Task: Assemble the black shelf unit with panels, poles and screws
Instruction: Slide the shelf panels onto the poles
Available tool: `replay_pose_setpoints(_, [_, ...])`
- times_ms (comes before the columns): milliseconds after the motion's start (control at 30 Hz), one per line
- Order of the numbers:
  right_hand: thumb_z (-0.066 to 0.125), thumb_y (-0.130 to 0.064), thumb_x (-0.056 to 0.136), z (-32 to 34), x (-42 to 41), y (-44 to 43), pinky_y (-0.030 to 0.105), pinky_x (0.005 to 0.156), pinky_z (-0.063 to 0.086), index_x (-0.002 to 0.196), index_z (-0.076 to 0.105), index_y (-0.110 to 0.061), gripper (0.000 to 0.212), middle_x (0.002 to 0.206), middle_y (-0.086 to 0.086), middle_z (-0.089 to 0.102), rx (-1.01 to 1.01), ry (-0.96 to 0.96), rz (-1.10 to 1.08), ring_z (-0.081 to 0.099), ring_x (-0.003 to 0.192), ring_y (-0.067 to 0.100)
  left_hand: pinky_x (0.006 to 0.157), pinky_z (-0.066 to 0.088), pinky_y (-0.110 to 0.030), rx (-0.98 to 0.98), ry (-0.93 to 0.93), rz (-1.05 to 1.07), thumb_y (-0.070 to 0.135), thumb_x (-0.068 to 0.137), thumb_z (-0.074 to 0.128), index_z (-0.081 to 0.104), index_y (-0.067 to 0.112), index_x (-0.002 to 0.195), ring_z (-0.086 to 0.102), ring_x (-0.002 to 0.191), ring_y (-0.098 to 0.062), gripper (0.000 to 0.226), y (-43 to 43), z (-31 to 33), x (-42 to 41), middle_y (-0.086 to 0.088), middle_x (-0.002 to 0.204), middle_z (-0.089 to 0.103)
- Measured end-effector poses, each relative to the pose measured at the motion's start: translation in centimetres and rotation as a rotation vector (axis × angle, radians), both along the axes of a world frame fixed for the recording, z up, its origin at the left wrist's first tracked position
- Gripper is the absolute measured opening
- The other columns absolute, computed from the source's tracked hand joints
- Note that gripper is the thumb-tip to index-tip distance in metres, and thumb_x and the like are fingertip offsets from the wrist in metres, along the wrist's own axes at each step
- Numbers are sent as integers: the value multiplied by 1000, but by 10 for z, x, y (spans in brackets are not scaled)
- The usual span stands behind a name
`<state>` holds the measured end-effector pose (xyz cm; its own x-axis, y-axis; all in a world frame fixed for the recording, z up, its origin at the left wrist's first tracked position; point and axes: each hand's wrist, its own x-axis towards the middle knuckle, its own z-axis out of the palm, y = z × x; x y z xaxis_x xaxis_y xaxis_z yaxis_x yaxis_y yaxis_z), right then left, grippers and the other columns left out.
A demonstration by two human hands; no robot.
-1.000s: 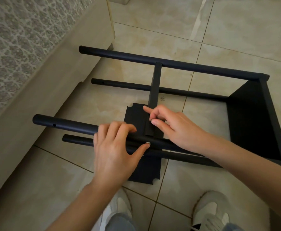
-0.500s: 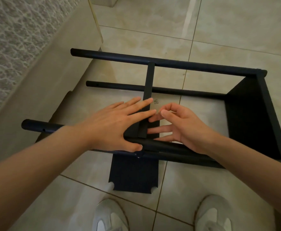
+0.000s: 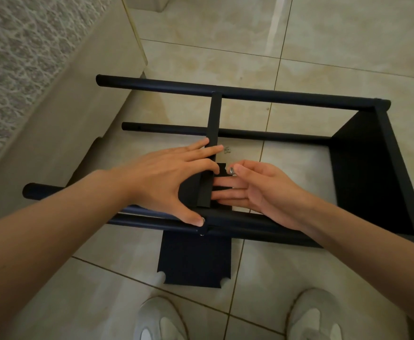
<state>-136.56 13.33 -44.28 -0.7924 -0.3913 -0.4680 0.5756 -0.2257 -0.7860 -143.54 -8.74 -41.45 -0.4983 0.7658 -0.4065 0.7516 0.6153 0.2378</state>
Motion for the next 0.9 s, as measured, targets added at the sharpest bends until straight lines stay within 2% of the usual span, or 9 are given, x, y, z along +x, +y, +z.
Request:
replay_pose_setpoints(133, [52, -27, 94, 3, 7, 4, 48, 100, 51, 111, 58, -12, 24, 120, 17, 68, -3, 35, 14, 67, 109, 33, 115, -3, -28, 5, 31, -8, 96, 64, 46, 17, 44, 151, -27, 147, -1, 105, 1, 7, 8, 22, 164, -17])
replay_pose_setpoints(267, [56, -30, 90, 8, 20, 11, 41, 93, 55, 111, 58, -11, 28, 122, 17, 67, -54, 62, 65, 67, 110, 34, 113, -13, -24, 79, 80, 5, 97, 64, 40, 16, 45, 147, -28, 146, 0, 101, -1, 15, 29, 20, 164, -14])
replay_pose_setpoints(400, [58, -30, 91, 9, 38, 9, 37, 88, 56, 108, 58, -12, 25, 121, 16, 68, -83, 56, 122, 67, 110, 34, 117, -10, -26, 99, 55, 47, 95, 65, 42, 18, 41, 148, -26, 147, 0, 101, -7, 14, 57, 18, 165, -14])
replay_pose_setpoints(567, [61, -31, 89, 4, 53, 0, 38, 88, 57, 107, 57, -11, 28, 121, 15, 68, -91, 0, 158, 67, 109, 33, 119, -8, -28, 123, 25, 104, 91, 68, 48, 23, 41, 149, -24, 148, 0, 98, -16, 3, 84, 18, 166, -12])
replay_pose_setpoints(900, [60, -26, 90, -5, 45, -3, 36, 85, 58, 112, 58, -8, 29, 120, 11, 69, -53, -127, 238, 68, 109, 31, 121, -4, -26, 225, -6, 143, 80, 72, 59, 31, 37, 149, -15, 152, -4, 92, -22, -11, 95, 16, 167, -3])
